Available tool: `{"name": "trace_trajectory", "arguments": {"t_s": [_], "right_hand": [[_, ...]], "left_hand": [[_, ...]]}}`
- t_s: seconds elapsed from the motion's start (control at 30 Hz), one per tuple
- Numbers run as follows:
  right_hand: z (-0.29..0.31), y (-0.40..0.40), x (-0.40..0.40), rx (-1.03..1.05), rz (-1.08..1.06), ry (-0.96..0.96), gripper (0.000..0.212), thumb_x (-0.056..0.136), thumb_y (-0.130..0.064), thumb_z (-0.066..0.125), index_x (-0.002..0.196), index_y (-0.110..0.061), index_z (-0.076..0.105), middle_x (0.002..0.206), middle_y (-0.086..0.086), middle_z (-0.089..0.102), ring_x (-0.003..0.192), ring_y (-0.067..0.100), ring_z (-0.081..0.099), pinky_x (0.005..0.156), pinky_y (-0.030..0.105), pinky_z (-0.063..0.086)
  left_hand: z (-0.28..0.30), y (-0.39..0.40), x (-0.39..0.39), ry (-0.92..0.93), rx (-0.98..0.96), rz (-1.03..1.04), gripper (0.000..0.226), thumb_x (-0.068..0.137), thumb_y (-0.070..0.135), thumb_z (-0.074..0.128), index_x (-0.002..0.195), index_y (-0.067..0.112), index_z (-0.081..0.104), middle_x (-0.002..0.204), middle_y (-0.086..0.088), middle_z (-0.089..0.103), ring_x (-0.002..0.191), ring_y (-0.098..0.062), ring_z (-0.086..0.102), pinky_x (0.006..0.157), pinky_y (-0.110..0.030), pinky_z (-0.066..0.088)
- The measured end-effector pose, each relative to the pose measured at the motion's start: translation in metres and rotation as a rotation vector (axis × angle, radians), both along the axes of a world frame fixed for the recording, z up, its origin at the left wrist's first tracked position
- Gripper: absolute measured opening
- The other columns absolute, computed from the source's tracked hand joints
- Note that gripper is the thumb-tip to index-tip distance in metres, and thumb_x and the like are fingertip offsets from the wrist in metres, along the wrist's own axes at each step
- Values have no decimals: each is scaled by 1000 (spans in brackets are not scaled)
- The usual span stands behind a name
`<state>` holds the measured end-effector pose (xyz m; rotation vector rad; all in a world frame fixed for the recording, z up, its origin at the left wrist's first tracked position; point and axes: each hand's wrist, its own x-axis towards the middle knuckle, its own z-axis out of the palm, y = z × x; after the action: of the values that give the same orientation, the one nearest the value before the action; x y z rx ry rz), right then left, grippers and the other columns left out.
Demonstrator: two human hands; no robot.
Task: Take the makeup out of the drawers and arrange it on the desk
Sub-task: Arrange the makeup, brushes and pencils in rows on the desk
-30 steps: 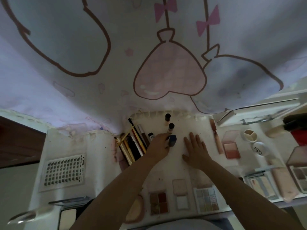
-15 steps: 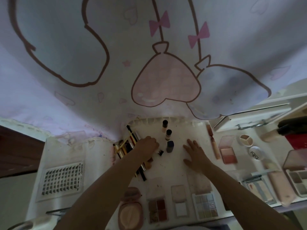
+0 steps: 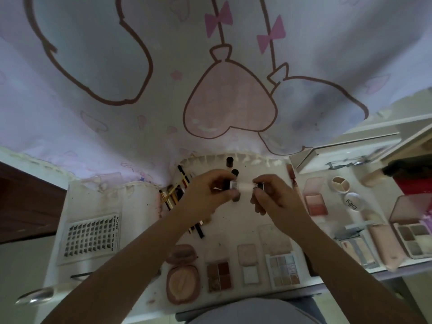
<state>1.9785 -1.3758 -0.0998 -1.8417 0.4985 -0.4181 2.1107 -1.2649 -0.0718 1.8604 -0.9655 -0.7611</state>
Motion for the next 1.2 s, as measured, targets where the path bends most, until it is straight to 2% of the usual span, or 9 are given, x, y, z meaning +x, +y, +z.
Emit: {"name": "trace_trajectory", "arguments": {"t_s": [0.13, 0.27, 0.33, 0.47, 0.63, 0.77, 0.9, 1.07, 1.2], "right_hand": [[4, 4, -6, 16, 2, 18, 23, 92, -6, 46, 82, -25, 36, 62, -9, 60, 51, 0, 56, 49, 11, 43], [2, 1, -19, -316, -63, 130, 29, 80, -44, 42, 71, -17, 46, 50, -12, 41, 53, -5, 51, 53, 9, 38], [8, -3, -23, -294, -172, 140, 22, 88, -28, 51, 70, -17, 47, 46, -9, 38, 52, -3, 50, 51, 10, 36], [28, -10, -19, -215, -124, 298, 33, 95, -29, 36, 65, -18, 44, 50, -3, 39, 45, 5, 42, 49, 13, 30], [36, -8, -9, -249, 18, 481, 54, 97, -36, 30, 49, -11, 33, 49, 1, 33, 47, 9, 33, 48, 15, 27], [40, -7, -17, -176, 21, 332, 52, 97, -19, 37, 46, -13, 28, 44, -1, 28, 38, 9, 35, 46, 13, 32], [41, -7, -27, -382, 81, 125, 39, 85, -29, 30, 46, -25, 26, 41, -14, 24, 43, 3, 43, 43, 9, 30], [45, -13, -27, -704, 178, 54, 33, 77, -9, 34, 44, -7, 42, 49, -12, 24, 45, 6, 22, 41, 16, 14], [23, -11, -20, -607, 140, 337, 51, 97, -29, 34, 47, -14, 33, 38, -7, 30, 28, 7, 31, 33, 11, 23]], "left_hand": [[-3, -15, -28, 906, -235, 313, 21, 90, -3, 46, 80, 8, 61, 66, 2, 59, 59, -5, 54, 57, -12, 51], [-11, -23, -44, 1056, -253, 333, 23, 99, 21, 32, 100, 13, 53, 84, -3, 58, 75, -12, 58, 72, -28, 50], [-14, -21, -43, 840, -156, 218, 25, 100, 26, 27, 114, 14, 43, 75, -3, 55, 59, -5, 58, 60, -22, 53], [-14, -11, -44, -114, 167, -246, 24, 99, 21, 34, 120, 10, 38, 65, 7, 37, 50, -2, 38, 46, -10, 31], [1, -13, -51, -513, 266, -388, 27, 99, 26, 33, 115, 5, 39, 86, -3, 52, 64, -11, 39, 48, -14, 28], [19, -12, -47, -421, 348, -543, 17, 99, 28, 33, 99, 12, 38, 69, 4, 40, 55, -7, 34, 50, -14, 33], [32, -16, -43, -110, 341, -629, 26, 98, 23, 36, 72, 21, 33, 63, 4, 36, 46, -3, 36, 44, -11, 31], [36, -10, -43, 370, 353, -605, 24, 100, 18, 32, 76, 19, 37, 64, 3, 35, 37, 2, 32, 36, -8, 29], [12, -10, -49, -241, 380, -548, 16, 99, 25, 32, 91, 12, 38, 65, 4, 35, 51, -4, 32, 46, -14, 29]]}}
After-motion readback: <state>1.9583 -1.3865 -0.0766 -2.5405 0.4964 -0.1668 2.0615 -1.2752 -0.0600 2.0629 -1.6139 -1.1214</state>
